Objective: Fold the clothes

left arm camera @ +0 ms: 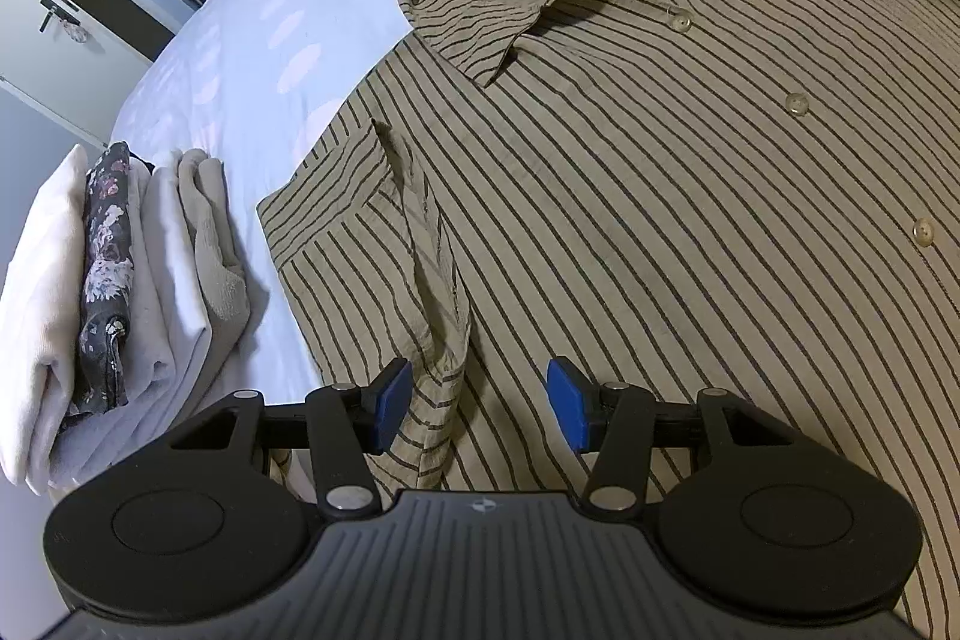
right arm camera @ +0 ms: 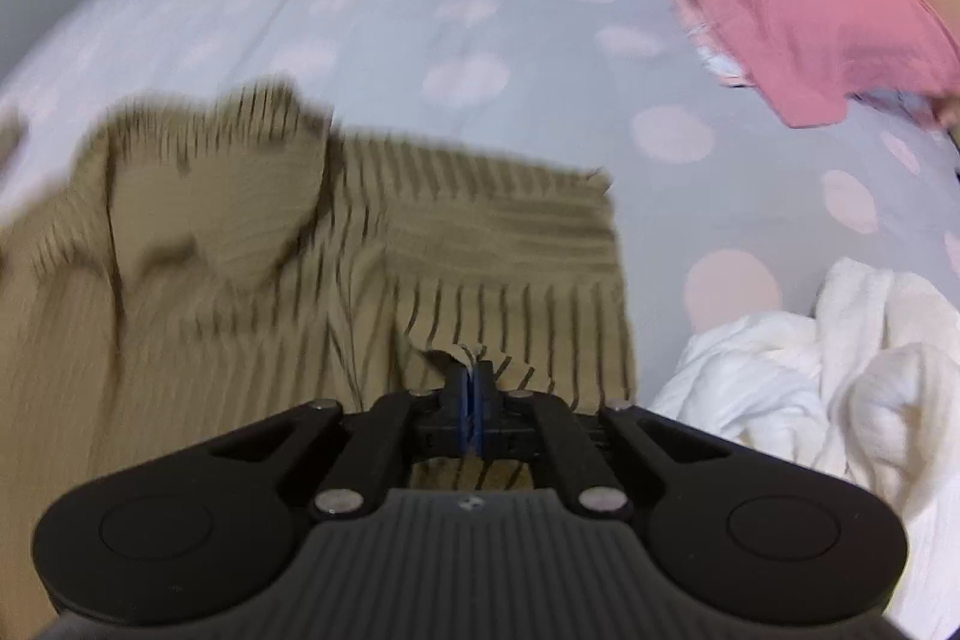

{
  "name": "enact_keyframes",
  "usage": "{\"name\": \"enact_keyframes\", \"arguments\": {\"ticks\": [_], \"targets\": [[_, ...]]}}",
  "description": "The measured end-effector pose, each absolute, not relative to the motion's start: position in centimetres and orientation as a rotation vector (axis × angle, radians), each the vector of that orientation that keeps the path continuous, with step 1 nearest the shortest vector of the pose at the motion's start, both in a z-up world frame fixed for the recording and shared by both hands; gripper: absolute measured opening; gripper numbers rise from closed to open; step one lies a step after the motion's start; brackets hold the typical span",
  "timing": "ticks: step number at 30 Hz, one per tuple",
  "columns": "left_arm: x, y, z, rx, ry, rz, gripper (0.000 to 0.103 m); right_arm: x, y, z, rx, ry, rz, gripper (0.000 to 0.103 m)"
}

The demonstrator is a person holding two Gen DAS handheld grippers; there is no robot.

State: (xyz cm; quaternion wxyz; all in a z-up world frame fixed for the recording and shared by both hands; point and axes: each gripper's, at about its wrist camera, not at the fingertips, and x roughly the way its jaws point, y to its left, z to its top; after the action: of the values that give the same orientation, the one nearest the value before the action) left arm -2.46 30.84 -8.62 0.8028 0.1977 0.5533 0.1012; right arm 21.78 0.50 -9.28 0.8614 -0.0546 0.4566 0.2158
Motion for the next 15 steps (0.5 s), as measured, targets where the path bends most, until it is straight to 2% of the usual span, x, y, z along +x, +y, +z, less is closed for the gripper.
{"name": "enact_keyframes", "arguments": {"ticks": [3, 6, 11, 15], "targets": [[-2.6, 30.7, -8.7, 0.432, 1.187, 0.216, 0.048, 22.3, -1.2, -8.1, 0.083, 0.999, 0.481, 0.002], [-2.8, 30.8, -8.8, 0.438, 1.192, 0.218, 0.048, 22.1, -1.2, -8.4, 0.159, 1.057, 0.548, 0.002], [-2.8, 30.9, -9.0, 0.443, 1.199, 0.225, 0.048, 21.5, 0.8, -11.2, 0.087, 1.091, 0.555, 0.003], [-2.8, 30.8, -8.9, 0.443, 1.195, 0.224, 0.048, 21.1, 1.8, -13.6, 0.063, 1.121, 0.554, 0.009]]}}
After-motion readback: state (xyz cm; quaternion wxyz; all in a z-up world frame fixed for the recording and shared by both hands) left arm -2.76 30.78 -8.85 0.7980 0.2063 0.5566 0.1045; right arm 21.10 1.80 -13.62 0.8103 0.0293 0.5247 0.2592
